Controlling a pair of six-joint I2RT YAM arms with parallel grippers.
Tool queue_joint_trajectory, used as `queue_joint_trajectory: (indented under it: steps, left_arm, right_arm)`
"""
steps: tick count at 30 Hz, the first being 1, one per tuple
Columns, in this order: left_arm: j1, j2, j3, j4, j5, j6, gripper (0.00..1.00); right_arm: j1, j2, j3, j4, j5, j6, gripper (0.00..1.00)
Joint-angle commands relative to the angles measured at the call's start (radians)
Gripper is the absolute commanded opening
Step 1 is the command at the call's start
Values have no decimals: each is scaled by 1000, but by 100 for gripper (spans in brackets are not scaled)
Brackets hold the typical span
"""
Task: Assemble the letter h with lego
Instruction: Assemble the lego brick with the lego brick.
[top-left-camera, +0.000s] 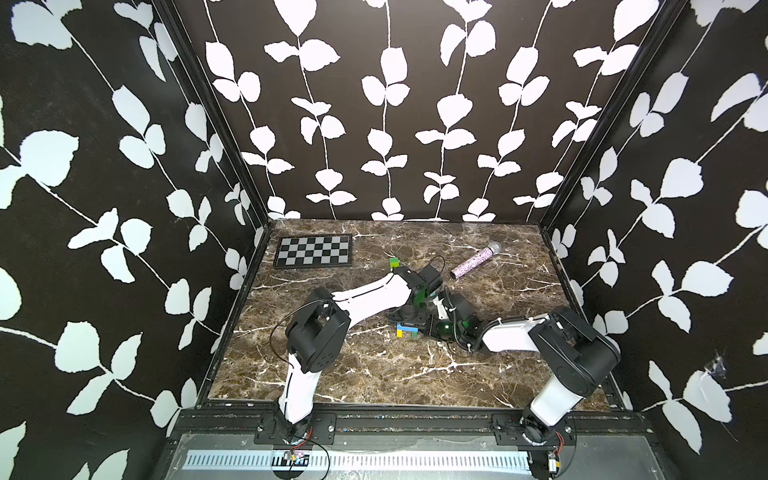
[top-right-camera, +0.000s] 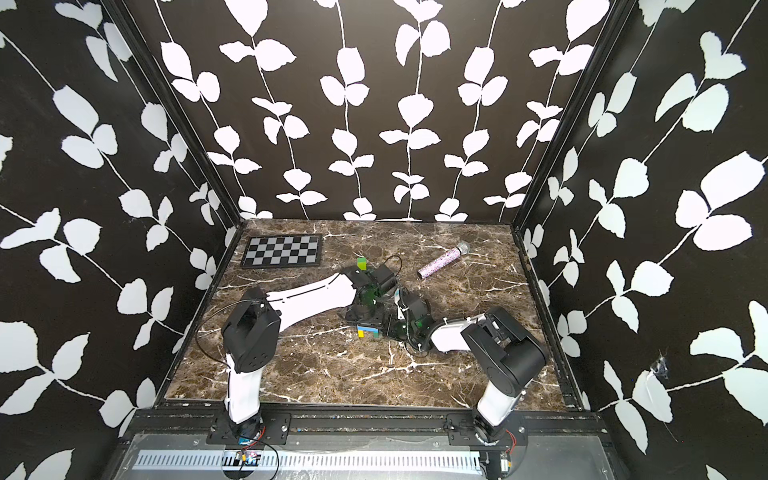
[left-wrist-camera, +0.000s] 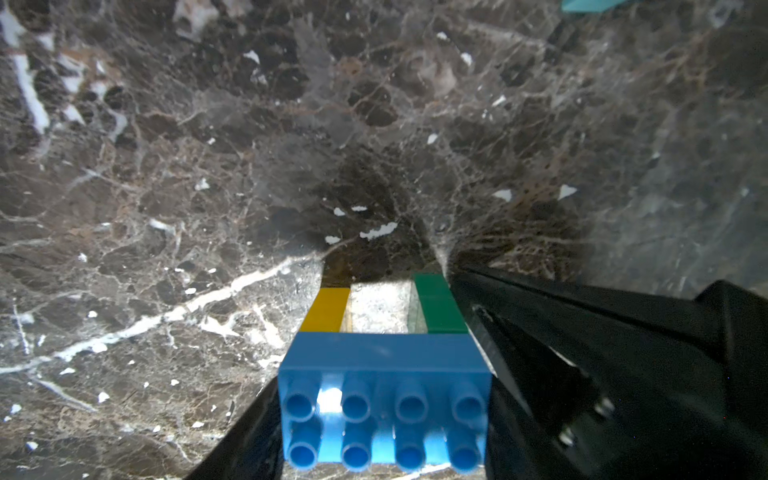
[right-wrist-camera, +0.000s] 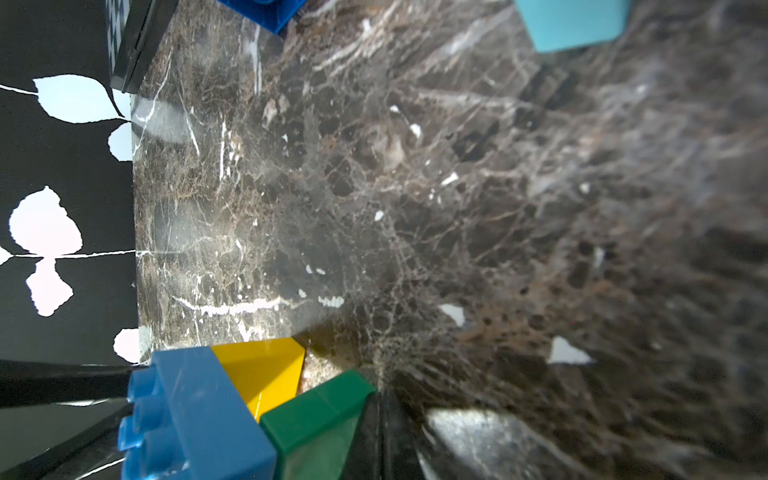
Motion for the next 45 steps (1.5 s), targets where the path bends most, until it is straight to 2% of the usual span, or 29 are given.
queue_joint_trajectory:
  steps: [1,12,22,33,45]
  left_arm:
    - [-7,-31,-44,19,13,13,2]
    - [-9,-6,-66,51,19,80,1]
    - [-17,3,-98,95,-8,165,0]
    - [-22,-4,-136,147,-5,209,0]
    - [-29,39,-156,129,-103,211,0]
  right_arm:
    - [-7,2,-7,-17,6,-1,0]
    - [-26,-4,-8,-15,-14,-6,0]
    - [-37,30,4,62,-109,-4,0]
    - [-37,51,12,89,-142,5,0]
    - [-37,48,20,69,-136,-16,0]
